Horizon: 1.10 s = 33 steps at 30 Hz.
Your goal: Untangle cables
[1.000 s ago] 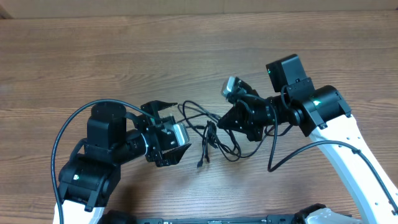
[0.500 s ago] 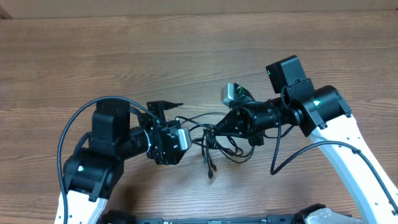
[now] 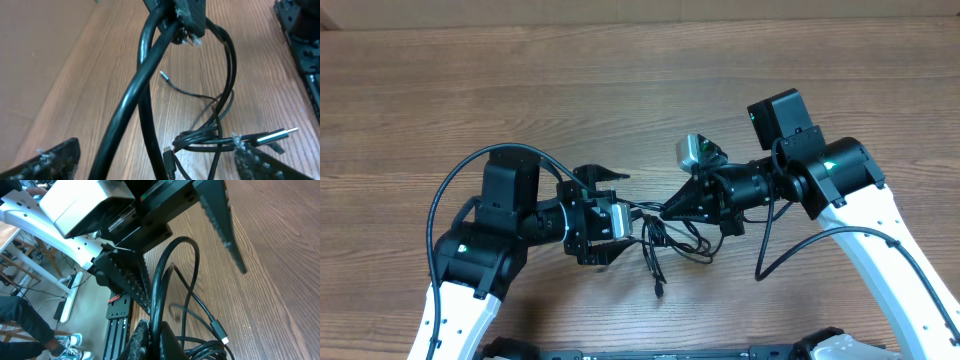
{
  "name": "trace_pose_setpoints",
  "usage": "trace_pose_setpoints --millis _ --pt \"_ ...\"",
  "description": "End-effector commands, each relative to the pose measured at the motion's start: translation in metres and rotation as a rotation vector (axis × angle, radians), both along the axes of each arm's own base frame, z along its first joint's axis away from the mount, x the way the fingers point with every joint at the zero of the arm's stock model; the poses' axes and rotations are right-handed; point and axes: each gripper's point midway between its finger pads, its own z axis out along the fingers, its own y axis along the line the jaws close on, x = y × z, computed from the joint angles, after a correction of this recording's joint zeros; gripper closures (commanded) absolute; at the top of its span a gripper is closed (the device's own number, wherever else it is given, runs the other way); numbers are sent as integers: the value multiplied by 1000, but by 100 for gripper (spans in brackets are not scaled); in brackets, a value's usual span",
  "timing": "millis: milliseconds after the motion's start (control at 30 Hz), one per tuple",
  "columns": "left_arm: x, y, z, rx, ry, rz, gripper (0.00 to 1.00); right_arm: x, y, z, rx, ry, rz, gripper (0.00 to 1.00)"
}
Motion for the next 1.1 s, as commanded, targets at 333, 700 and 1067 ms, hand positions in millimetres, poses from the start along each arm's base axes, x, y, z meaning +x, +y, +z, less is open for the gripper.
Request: trace_pose_setpoints --millis 333,700,1067 --pt "-1 -4 13 -41 -19 -29 96 -4 0 23 48 -67 13 88" --pt "22 -1 23 -101 69 144 96 32 -11 -2 -149 47 -255 16" --pt "85 33 47 -353 293 720 96 66 -32 -23 -297 191 -584 9"
